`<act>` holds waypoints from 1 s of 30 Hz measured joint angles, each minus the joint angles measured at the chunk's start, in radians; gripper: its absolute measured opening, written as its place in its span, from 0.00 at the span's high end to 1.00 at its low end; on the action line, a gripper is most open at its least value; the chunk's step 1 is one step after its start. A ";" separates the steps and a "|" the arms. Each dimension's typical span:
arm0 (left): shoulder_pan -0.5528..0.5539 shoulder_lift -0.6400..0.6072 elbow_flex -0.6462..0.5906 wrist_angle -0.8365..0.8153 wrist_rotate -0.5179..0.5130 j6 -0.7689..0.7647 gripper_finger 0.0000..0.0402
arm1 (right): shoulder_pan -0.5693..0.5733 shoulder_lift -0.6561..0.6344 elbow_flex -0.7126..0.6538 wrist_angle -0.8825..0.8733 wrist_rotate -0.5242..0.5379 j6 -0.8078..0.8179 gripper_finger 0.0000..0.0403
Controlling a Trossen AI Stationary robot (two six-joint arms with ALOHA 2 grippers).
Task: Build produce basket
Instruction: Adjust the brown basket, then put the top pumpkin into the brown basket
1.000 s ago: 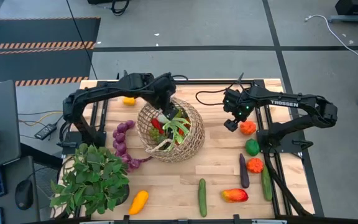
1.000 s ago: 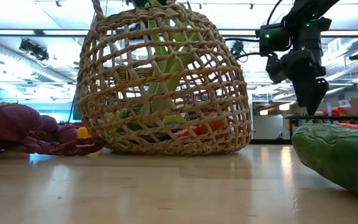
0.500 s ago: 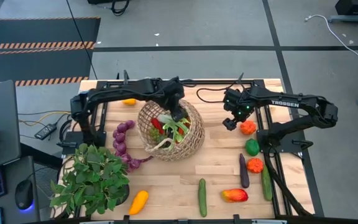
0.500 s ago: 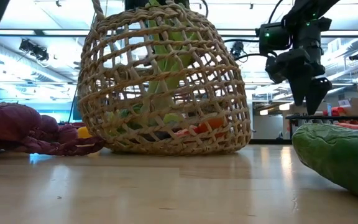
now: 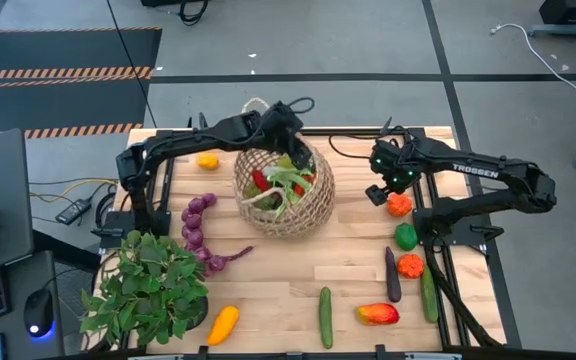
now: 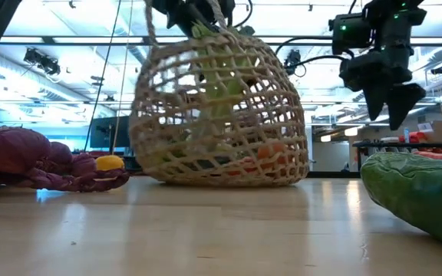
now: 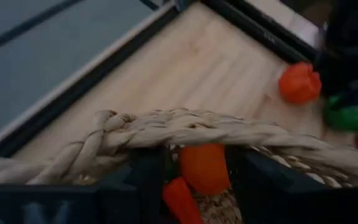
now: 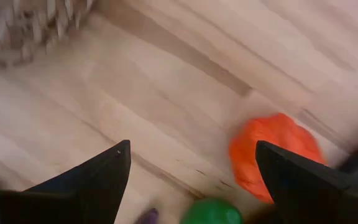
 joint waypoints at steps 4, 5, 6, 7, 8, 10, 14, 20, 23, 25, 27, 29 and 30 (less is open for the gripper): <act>0.016 -0.008 0.001 0.068 0.003 0.000 0.57 | -0.006 -0.008 0.000 -0.061 0.042 0.011 0.14; 0.020 -0.008 0.001 0.076 0.010 0.000 0.57 | -0.010 -0.008 0.000 -0.072 0.045 0.011 0.14; 0.023 -0.008 0.001 0.076 0.023 0.000 0.57 | -0.014 -0.008 0.000 -0.079 0.045 0.010 0.14; 0.027 -0.008 0.001 0.072 0.037 0.000 0.57 | -0.019 -0.008 0.000 -0.083 0.047 0.006 0.14; 0.029 -0.008 0.001 0.069 0.050 0.001 0.57 | -0.022 -0.008 0.000 -0.084 0.052 0.006 0.14; 0.031 -0.009 0.001 0.070 0.079 0.007 0.57 | -0.029 -0.008 0.000 -0.093 0.078 0.006 0.14; 0.033 -0.051 0.001 0.085 0.115 0.007 0.57 | -0.042 -0.008 -0.008 -0.090 0.106 0.006 0.14; 0.036 -0.142 0.002 0.016 0.172 0.005 0.57 | -0.045 -0.008 -0.059 -0.108 0.094 0.034 0.10; 0.036 -0.203 0.002 -0.026 0.176 0.012 0.57 | -0.045 -0.008 -0.090 -0.098 0.095 0.071 0.07; 0.036 -0.241 0.002 -0.040 0.179 0.010 0.57 | -0.045 -0.008 -0.102 -0.074 0.088 0.085 0.05; 0.030 -0.284 0.002 -0.047 0.188 -0.005 0.57 | -0.045 -0.005 -0.109 -0.060 0.088 0.111 0.03; 0.020 -0.330 0.002 -0.036 0.204 -0.026 0.57 | -0.045 -0.004 -0.111 -0.059 0.096 0.124 0.02; 0.014 -0.353 0.002 -0.034 0.210 -0.027 0.57 | -0.045 -0.001 -0.111 -0.057 0.100 0.125 0.02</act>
